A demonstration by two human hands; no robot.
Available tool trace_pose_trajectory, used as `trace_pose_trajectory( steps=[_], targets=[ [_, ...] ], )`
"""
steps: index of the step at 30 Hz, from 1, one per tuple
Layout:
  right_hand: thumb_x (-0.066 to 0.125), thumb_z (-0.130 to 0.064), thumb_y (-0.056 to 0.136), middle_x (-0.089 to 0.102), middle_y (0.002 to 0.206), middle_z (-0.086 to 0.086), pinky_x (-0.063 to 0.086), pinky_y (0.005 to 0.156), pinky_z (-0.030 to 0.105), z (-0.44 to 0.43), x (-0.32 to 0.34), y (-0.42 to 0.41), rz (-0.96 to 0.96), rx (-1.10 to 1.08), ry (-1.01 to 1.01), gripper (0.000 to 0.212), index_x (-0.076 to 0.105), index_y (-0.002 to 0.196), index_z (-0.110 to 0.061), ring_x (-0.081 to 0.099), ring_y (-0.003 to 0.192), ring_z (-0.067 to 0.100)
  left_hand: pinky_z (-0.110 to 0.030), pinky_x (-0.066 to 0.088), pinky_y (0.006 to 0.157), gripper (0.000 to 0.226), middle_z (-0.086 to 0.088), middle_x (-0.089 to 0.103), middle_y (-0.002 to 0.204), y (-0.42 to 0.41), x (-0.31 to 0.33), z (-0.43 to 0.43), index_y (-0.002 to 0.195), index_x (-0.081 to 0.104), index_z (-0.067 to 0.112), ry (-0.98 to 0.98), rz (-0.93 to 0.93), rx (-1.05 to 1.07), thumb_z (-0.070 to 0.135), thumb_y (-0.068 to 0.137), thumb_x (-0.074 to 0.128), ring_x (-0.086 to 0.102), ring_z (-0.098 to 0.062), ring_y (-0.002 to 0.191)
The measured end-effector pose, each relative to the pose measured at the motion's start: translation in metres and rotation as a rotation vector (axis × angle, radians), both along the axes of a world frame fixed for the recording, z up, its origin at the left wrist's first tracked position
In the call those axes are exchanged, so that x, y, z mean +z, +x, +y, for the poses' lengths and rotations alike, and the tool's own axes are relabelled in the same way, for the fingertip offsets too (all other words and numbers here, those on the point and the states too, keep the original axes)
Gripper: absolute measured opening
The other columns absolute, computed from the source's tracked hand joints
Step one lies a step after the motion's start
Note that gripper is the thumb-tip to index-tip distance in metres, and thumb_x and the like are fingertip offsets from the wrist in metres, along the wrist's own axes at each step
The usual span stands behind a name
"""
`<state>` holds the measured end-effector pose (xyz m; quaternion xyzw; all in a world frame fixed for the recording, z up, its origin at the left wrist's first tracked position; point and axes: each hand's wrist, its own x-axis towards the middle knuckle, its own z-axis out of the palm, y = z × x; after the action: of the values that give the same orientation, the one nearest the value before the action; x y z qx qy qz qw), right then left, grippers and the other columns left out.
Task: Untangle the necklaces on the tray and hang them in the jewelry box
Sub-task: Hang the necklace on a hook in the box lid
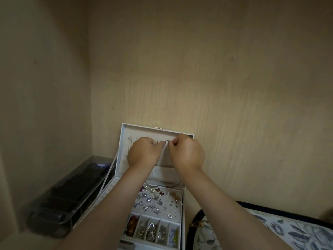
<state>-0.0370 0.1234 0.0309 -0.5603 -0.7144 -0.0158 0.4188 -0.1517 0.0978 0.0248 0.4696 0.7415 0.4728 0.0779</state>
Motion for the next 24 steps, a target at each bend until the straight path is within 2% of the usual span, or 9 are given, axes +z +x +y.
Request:
trace_pose_trajectory(
  steps=[5,10,17,19,22,24],
  targets=[
    [0.059,-0.038,0.094,0.073,0.091,0.002,0.051,0.068,0.031,-0.002,0.01,0.0,0.047,-0.004,-0.031,0.021,0.071,0.095,-0.021,0.068,0.087,0.026,-0.024,0.037,0.052,0.044,0.003,0.062,0.06,0.003,0.004,0.001,0.064,0.061,0.015,0.046,0.026,0.056,0.05,0.09,0.06,0.061,-0.019,0.061],
    [0.058,-0.032,0.092,0.072,0.092,0.003,0.048,0.068,0.031,-0.003,0.016,0.001,0.012,0.003,-0.05,0.018,0.071,0.094,-0.021,0.067,0.088,0.028,-0.022,0.035,0.051,0.038,0.003,0.067,0.066,0.005,0.014,0.002,0.074,0.07,0.015,-0.052,0.051,0.053,0.048,0.09,0.061,0.059,-0.014,0.06],
    [0.058,-0.032,0.093,0.071,0.089,0.001,0.053,0.066,0.031,-0.007,-0.003,0.006,-0.121,0.082,-0.125,0.016,0.07,0.092,-0.021,0.067,0.085,0.023,-0.025,0.036,0.051,0.04,0.001,0.062,0.06,0.006,0.001,-0.009,0.061,0.059,0.017,-0.105,0.082,0.001,0.044,0.089,0.063,0.059,-0.019,0.06],
    [0.057,-0.033,0.095,0.072,0.089,0.002,0.053,0.065,0.032,-0.012,-0.008,0.008,-0.063,0.125,-0.149,0.02,0.07,0.095,-0.018,0.067,0.084,0.023,-0.03,0.047,0.058,0.036,-0.004,0.066,0.063,0.006,-0.003,-0.012,0.067,0.065,0.012,-0.052,0.006,-0.112,0.039,0.091,0.063,0.063,-0.022,0.063],
    [0.052,-0.033,0.095,0.073,0.082,0.005,0.055,0.064,0.032,-0.02,-0.014,0.011,0.022,0.225,-0.294,0.028,0.072,0.083,-0.016,0.07,0.076,0.024,-0.035,0.053,0.071,0.028,0.001,0.065,0.06,0.002,-0.004,-0.019,0.069,0.069,0.012,0.021,-0.278,-0.348,0.024,0.093,0.062,0.061,-0.02,0.065],
    [0.049,-0.029,0.095,0.075,0.078,0.011,0.058,0.055,0.034,-0.027,-0.014,0.01,0.226,0.387,-0.501,0.031,0.071,0.083,-0.011,0.072,0.061,0.027,-0.035,0.052,0.084,0.02,0.007,0.07,0.078,0.0,-0.004,-0.024,0.08,0.074,0.017,0.033,-0.35,-0.449,0.021,0.095,0.061,0.063,-0.015,0.082]
  ],
)
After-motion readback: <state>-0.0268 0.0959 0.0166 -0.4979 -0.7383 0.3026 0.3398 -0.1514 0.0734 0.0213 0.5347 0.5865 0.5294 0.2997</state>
